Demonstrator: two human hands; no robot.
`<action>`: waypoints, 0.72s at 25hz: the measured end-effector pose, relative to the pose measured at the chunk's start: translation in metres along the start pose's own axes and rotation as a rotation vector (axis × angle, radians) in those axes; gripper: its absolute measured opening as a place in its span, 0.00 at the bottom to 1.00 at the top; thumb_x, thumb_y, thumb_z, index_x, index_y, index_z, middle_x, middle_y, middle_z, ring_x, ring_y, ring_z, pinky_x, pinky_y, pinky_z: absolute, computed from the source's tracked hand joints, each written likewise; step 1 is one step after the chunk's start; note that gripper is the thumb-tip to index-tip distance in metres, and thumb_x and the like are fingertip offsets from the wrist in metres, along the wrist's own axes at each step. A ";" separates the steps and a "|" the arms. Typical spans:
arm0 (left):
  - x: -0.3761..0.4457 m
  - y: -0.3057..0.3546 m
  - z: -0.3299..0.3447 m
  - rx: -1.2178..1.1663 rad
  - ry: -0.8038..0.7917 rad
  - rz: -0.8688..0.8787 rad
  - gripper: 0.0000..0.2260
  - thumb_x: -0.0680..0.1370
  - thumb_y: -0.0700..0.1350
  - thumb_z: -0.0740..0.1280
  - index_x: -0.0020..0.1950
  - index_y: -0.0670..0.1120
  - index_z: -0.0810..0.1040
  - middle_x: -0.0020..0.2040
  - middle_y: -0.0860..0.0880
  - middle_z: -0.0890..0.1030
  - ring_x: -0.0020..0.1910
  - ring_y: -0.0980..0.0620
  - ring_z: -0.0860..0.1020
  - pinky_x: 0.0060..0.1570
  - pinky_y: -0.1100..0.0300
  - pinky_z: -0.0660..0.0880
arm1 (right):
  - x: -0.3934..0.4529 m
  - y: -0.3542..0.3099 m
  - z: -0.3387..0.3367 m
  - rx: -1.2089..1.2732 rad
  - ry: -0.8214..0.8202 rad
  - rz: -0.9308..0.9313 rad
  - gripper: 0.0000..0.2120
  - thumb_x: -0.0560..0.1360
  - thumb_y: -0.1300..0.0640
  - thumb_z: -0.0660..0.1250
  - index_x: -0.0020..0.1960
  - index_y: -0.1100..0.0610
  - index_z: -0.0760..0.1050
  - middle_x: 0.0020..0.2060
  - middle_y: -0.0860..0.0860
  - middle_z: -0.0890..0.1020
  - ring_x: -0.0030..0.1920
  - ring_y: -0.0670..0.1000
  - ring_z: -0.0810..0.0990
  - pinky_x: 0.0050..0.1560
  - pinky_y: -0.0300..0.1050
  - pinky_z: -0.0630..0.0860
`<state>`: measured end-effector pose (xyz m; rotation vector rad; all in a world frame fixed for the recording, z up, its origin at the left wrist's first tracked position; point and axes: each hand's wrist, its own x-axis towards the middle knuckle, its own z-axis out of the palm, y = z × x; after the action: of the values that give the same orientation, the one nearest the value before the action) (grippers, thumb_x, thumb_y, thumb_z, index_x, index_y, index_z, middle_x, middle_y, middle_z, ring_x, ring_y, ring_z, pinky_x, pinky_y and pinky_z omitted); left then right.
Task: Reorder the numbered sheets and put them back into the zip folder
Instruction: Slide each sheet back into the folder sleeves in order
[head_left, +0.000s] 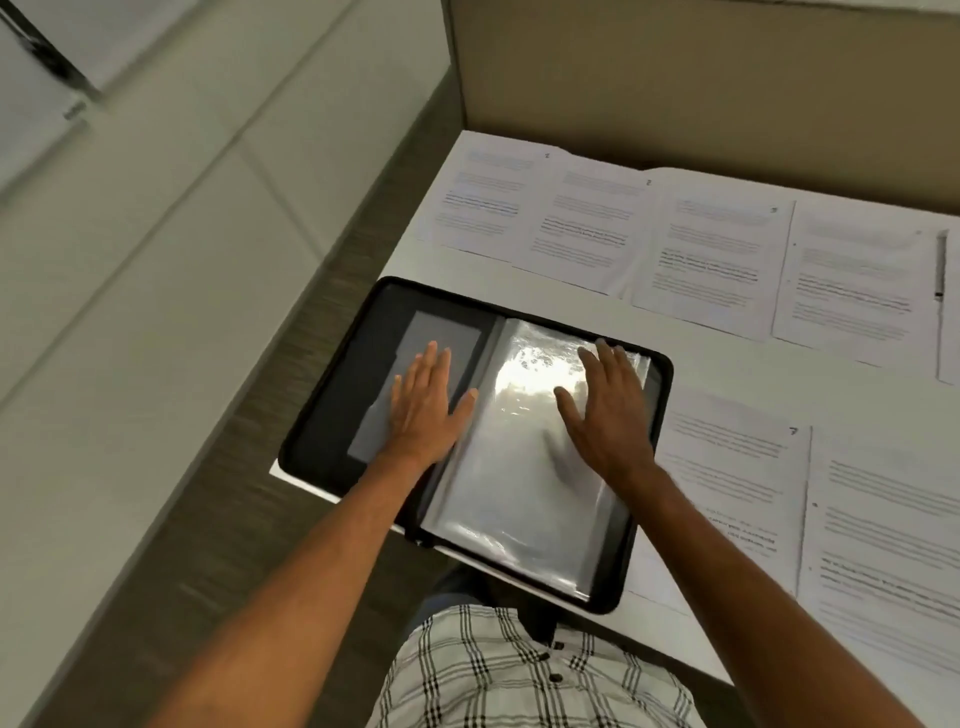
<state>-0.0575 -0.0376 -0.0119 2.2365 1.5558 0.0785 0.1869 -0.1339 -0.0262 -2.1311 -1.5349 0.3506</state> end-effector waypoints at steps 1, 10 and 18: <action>0.014 -0.007 -0.006 -0.012 0.012 -0.002 0.34 0.83 0.63 0.55 0.84 0.49 0.48 0.84 0.49 0.45 0.83 0.48 0.46 0.80 0.42 0.46 | 0.014 -0.004 0.004 0.010 -0.003 0.005 0.30 0.84 0.43 0.63 0.81 0.56 0.64 0.82 0.56 0.63 0.83 0.59 0.56 0.82 0.60 0.57; 0.183 -0.069 -0.056 -0.048 0.091 0.043 0.33 0.83 0.60 0.59 0.83 0.46 0.56 0.83 0.45 0.55 0.82 0.45 0.55 0.79 0.42 0.57 | 0.158 -0.053 0.071 -0.025 -0.011 0.117 0.30 0.84 0.43 0.61 0.81 0.57 0.64 0.82 0.57 0.62 0.83 0.59 0.56 0.82 0.56 0.54; 0.309 -0.096 -0.072 -0.153 0.033 -0.035 0.33 0.82 0.61 0.59 0.83 0.48 0.54 0.84 0.46 0.52 0.82 0.45 0.54 0.78 0.42 0.58 | 0.254 -0.079 0.120 -0.136 -0.069 0.125 0.32 0.85 0.40 0.56 0.83 0.56 0.61 0.84 0.57 0.58 0.84 0.59 0.53 0.82 0.55 0.50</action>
<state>-0.0470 0.2925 -0.0381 2.0990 1.5502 0.2181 0.1512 0.1526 -0.0683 -2.3499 -1.5052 0.3765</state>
